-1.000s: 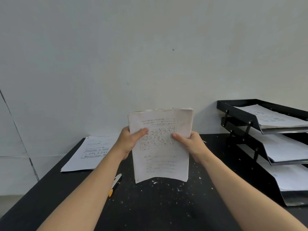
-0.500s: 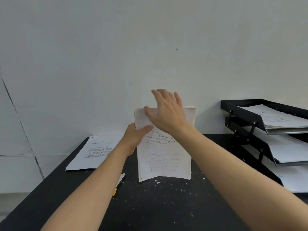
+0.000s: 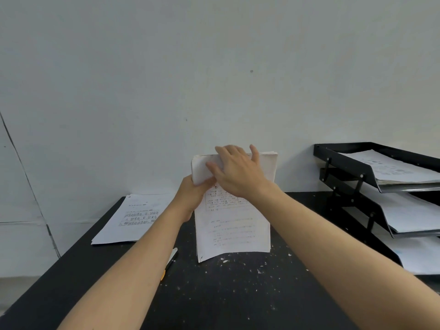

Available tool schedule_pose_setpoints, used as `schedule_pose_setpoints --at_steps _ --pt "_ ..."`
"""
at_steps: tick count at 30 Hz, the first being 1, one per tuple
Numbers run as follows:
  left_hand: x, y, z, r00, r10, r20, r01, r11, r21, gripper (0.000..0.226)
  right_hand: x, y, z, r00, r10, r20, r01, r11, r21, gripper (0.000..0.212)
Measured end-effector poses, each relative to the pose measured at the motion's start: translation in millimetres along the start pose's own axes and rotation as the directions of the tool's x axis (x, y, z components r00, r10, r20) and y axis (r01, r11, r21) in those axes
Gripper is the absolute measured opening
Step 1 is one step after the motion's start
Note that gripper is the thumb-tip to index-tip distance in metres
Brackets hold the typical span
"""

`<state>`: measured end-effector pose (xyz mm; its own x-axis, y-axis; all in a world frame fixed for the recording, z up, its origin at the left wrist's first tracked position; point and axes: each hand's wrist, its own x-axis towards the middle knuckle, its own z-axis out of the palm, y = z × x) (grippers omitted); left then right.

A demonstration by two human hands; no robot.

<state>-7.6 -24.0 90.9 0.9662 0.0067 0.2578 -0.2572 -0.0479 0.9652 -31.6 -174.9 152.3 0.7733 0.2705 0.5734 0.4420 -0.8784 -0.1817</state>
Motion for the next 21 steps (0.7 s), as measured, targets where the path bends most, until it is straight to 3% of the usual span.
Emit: schedule_pose_setpoints --at_steps 2,6,8,10,11,12,13,15,16,18,21 --pt "1 -2 0 1.0 -0.016 -0.014 0.015 0.999 -0.045 0.024 -1 10 -2 0.995 0.025 -0.101 -0.027 1.0 -0.012 0.055" --pt "1 -3 0 1.0 -0.001 -0.021 0.0 0.998 -0.059 0.018 -4 33 -3 0.996 0.082 -0.026 -0.084 0.991 -0.1 0.057" --pt "2 -3 2 1.0 0.003 -0.028 -0.004 0.998 -0.056 0.012 -6 48 -3 0.991 0.088 -0.097 -0.094 0.994 -0.058 0.067" --pt "2 -4 1 1.0 0.001 -0.027 -0.003 0.998 -0.067 0.01 -10 62 -1 0.966 0.141 -0.216 -0.12 0.987 0.109 0.095" --pt "2 -5 0 1.0 -0.001 -0.022 0.0 0.997 -0.071 0.011 -13 70 1 0.952 0.201 -0.229 -0.134 0.951 0.278 0.11" --pt "2 -6 -2 1.0 -0.005 -0.013 0.004 0.997 -0.076 0.013 -19 78 5 0.944 0.266 -0.194 -0.139 0.857 0.497 0.122" --pt "2 -6 -3 1.0 -0.006 0.0 0.006 0.996 -0.086 0.015 -25 87 9 0.94 0.317 -0.125 -0.141 0.695 0.706 0.129" --pt "1 -6 -3 1.0 -0.007 0.021 0.009 0.994 -0.112 0.016 -38 105 23 0.951 0.298 0.085 -0.193 0.355 0.915 0.113" --pt "1 -6 -3 1.0 -0.006 0.027 0.009 0.992 -0.124 0.015 -44 111 29 0.956 0.235 0.177 -0.242 0.287 0.927 0.09" --pt "1 -9 -3 0.999 -0.004 0.037 0.01 0.99 -0.141 0.016 -54 119 44 0.939 0.158 0.306 -0.34 0.287 0.896 0.052" --pt "-5 -24 -4 0.997 -0.026 0.069 0.035 0.991 -0.13 0.019 -67 127 71 0.93 0.143 0.338 -0.365 0.265 0.892 0.045"
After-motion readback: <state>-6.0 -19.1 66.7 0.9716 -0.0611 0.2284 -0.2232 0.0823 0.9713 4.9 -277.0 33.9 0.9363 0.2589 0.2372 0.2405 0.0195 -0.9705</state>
